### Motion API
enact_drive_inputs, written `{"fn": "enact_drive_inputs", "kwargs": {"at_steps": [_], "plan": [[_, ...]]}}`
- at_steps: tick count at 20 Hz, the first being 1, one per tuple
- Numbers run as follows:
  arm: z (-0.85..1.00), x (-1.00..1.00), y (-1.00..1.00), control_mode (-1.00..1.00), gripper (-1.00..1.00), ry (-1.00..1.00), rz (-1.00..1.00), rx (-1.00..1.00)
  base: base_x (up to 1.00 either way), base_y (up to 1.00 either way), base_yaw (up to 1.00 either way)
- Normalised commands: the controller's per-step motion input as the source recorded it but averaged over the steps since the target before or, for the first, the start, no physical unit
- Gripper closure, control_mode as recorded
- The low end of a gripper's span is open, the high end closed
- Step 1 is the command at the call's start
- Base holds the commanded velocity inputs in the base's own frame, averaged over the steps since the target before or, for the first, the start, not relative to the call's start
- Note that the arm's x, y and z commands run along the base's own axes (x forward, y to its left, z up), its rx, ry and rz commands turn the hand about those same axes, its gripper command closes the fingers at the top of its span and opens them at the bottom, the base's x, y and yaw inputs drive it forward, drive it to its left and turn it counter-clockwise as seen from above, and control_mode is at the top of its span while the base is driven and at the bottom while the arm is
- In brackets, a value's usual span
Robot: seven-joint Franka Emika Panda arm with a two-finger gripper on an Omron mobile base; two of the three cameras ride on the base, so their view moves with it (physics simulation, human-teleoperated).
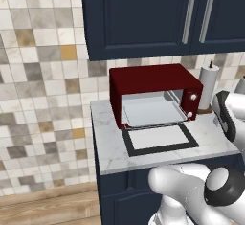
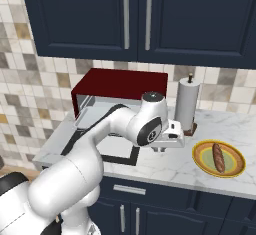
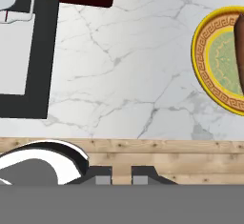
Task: Pull the toaster oven rack outwards. Pick up the baguette from the plate and place it on the toaster oven rack. Close the toaster oven door fully and set the temperature to the lowest setting.
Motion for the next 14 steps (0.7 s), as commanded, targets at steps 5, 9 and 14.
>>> {"fn": "enact_drive_inputs", "kwargs": {"at_steps": [5,9,14], "plan": [[0.0,0.14,-0.76,-1.0,-1.0,0.05,0.18,0.0,0.0,0.0,0.0],[-0.03,0.14,-0.68,-1.0,-1.0,0.0,0.19,0.0,0.0,0.0,0.0],[0.0,0.18,-0.53,-1.0,-1.0,0.0,0.11,0.0,0.0,0.0,0.0]]}}
